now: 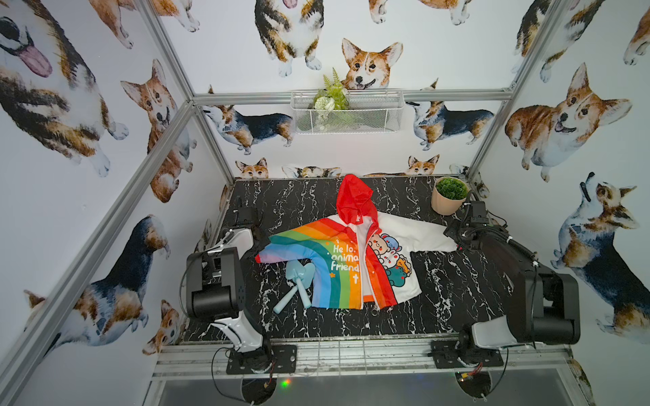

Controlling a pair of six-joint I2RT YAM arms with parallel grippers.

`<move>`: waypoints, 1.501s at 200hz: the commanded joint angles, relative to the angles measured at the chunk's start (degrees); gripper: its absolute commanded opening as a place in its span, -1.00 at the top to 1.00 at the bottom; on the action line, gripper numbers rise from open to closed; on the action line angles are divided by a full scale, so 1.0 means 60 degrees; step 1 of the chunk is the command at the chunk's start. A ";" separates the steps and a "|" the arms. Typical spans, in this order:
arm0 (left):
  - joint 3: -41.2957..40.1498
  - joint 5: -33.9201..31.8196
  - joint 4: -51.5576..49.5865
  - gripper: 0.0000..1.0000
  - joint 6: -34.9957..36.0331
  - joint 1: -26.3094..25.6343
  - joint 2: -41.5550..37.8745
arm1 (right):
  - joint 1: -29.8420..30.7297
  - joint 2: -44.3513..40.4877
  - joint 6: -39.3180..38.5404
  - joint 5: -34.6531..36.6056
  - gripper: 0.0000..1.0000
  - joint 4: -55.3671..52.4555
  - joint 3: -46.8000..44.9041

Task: Unzip the jacket
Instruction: Smooth out the jacket at the center of the board.

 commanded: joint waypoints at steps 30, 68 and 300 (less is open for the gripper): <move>-0.0117 0.0048 0.0397 1.00 0.0233 0.0019 -0.0140 | -0.0332 0.1646 -0.0536 -0.0223 -0.38 -0.0794 0.1382; -0.0241 0.0348 0.0675 1.00 0.0362 0.0001 -0.0162 | -0.0503 0.2767 -0.0907 -0.0501 -0.31 -0.1389 0.2193; 0.0521 -0.0360 -0.0060 1.00 0.0377 -0.0153 0.0054 | -0.0693 0.2914 -0.0810 0.0910 1.00 -0.1594 0.2258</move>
